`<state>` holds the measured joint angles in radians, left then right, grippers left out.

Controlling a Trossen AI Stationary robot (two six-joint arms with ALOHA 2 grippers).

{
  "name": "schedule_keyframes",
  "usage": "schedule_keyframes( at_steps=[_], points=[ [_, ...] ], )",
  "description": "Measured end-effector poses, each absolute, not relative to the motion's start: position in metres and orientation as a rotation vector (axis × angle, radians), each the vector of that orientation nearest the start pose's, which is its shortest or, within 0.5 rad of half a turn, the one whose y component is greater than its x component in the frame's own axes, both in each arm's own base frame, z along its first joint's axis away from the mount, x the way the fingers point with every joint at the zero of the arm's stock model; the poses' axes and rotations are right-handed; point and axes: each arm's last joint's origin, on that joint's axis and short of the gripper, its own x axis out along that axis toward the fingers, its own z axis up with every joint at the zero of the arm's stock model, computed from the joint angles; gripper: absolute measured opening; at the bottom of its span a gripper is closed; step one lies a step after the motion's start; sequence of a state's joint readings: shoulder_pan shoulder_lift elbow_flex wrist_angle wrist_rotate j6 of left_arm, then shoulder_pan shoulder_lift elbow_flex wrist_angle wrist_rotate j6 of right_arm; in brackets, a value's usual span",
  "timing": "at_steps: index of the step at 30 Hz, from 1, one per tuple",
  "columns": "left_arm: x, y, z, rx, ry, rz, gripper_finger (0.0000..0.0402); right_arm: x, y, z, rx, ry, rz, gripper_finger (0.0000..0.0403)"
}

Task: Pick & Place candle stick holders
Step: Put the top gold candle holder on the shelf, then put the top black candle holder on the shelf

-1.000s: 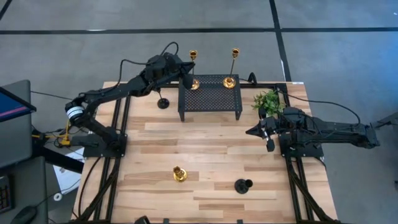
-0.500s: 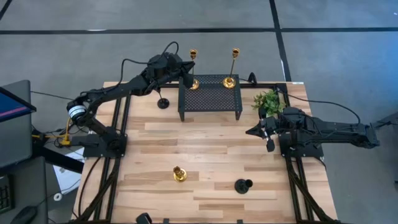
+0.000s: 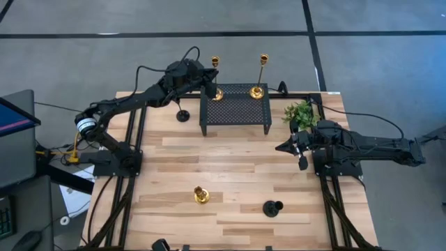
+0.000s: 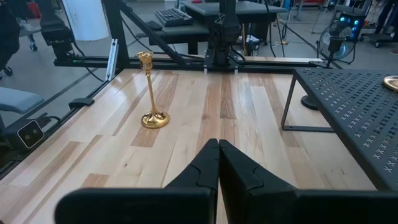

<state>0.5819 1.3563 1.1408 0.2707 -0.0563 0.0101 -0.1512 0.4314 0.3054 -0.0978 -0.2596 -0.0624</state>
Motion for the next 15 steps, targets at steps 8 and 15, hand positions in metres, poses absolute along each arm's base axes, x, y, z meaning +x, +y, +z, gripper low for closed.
schedule_keyframes(
  at_steps=[8,15],
  points=[
    [0.2602,0.1731,0.3726,0.024,-0.049,0.638,0.0098,0.1236,-0.0113,0.2205,-0.014,0.225,0.115,0.0],
    [0.2546,0.1692,0.3766,0.03,-0.039,0.641,0.0148,0.1236,-0.0113,0.2202,-0.013,0.228,0.115,0.0]
  ],
)
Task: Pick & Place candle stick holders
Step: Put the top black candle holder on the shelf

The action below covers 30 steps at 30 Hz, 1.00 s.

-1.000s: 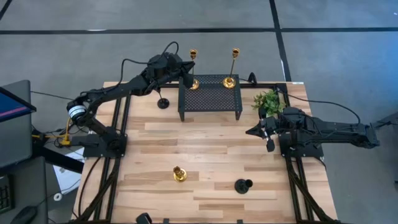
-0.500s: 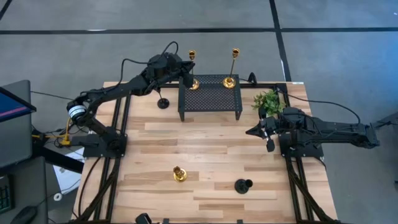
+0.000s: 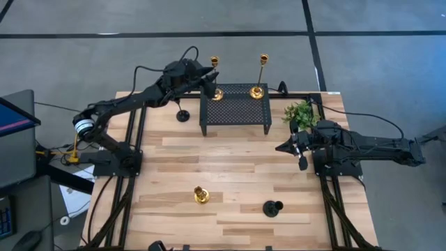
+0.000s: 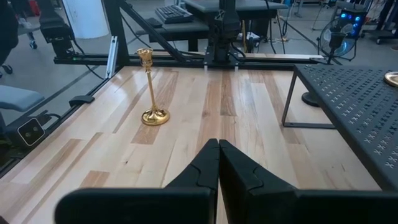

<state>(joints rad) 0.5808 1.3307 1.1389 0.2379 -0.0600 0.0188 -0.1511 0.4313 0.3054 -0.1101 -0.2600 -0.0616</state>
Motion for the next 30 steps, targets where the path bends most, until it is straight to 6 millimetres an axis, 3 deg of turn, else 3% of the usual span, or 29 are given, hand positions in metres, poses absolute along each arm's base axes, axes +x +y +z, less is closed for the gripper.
schedule_keyframes(
  at_steps=[6,13,20,30],
  points=[
    [0.239,0.159,0.382,0.016,0.025,0.641,0.0181,0.124,-0.011,0.22,-0.012,0.229,0.116,0.0],
    [0.222,0.137,0.393,0.022,0.003,0.596,0.0174,0.124,-0.011,0.22,-0.012,0.229,0.115,0.0],
    [0.195,0.115,0.393,0.032,-0.015,0.481,0.0139,0.124,-0.011,0.22,-0.012,0.229,0.115,0.0],
    [0.152,0.089,0.369,0.041,-0.047,0.477,0.006,0.124,-0.011,0.22,-0.01,0.229,0.116,0.0]
  ],
)
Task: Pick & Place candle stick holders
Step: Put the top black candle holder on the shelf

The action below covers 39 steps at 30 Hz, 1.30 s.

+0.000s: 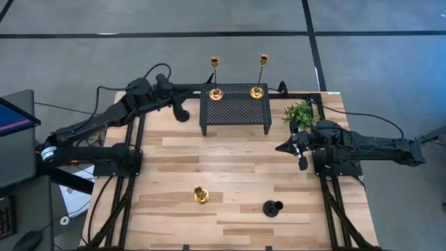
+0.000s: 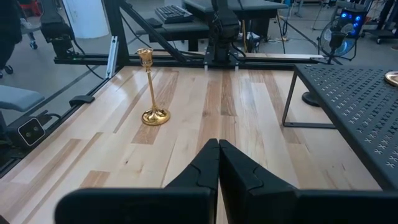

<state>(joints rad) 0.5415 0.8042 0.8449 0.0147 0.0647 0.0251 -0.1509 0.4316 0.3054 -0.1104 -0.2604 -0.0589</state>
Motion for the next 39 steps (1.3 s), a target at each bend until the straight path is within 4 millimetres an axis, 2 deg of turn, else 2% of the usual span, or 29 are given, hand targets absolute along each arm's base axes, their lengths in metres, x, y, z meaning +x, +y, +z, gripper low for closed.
schedule_keyframes(
  at_steps=[5,9,15,20,30,39],
  points=[
    [0.138,0.08,0.351,0.035,-0.048,0.456,0.0026,0.124,-0.011,0.22,-0.01,0.228,0.116,0.0],
    [0.134,0.075,0.334,0.028,-0.026,0.37,0.0007,0.124,-0.011,0.22,-0.011,0.228,0.116,0.0],
    [0.136,0.07,0.311,0.007,0.026,0.195,0.001,0.124,-0.011,0.22,-0.011,0.228,0.116,0.0],
    [0.138,0.069,0.289,0.029,0.086,0.116,0.0006,0.124,-0.011,0.22,-0.01,0.228,0.116,0.0],
    [0.139,0.071,0.249,-0.079,0.179,0.149,0.0005,0.124,-0.011,0.22,-0.011,0.228,0.116,0.0],
    [0.136,0.075,0.223,-0.237,0.232,0.359,0.0004,0.124,-0.011,0.22,-0.011,0.228,0.116,0.0]
  ],
)
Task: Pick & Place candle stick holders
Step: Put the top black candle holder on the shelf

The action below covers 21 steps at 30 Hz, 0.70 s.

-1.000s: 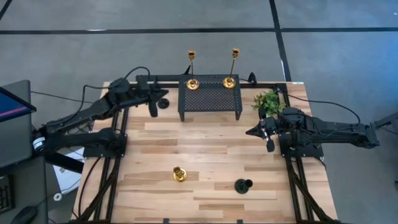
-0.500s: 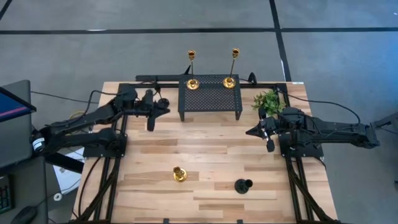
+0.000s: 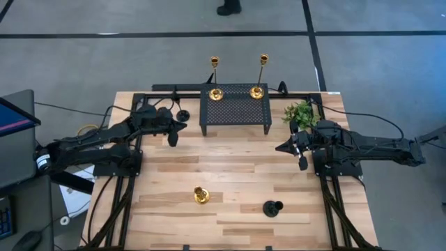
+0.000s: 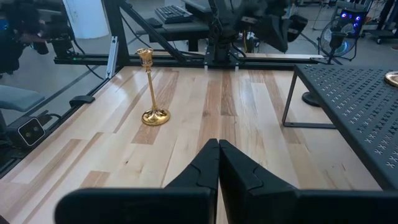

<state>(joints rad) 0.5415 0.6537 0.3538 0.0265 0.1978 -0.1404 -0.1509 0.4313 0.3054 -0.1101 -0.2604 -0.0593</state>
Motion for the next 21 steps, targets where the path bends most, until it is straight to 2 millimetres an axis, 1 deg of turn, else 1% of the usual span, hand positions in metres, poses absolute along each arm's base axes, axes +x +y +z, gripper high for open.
schedule_keyframes(
  at_steps=[6,9,12,17,21],
  points=[
    [0.132,0.079,0.208,-0.336,0.241,0.556,0.0004,0.124,-0.011,0.22,-0.011,0.228,0.116,0.0],
    [0.129,0.08,0.202,-0.343,0.249,0.642,0.0004,0.124,-0.011,0.22,-0.011,0.228,0.116,0.0],
    [0.128,0.082,0.201,-0.329,0.245,0.725,0.0004,0.124,-0.011,0.22,-0.011,0.228,0.116,0.0],
    [0.127,0.083,0.201,-0.312,0.245,0.772,0.0012,0.124,-0.011,0.22,-0.011,0.228,0.115,0.0],
    [0.127,0.085,0.199,-0.302,0.252,0.828,0.0031,0.124,-0.011,0.22,-0.013,0.228,0.116,0.0]
  ],
)
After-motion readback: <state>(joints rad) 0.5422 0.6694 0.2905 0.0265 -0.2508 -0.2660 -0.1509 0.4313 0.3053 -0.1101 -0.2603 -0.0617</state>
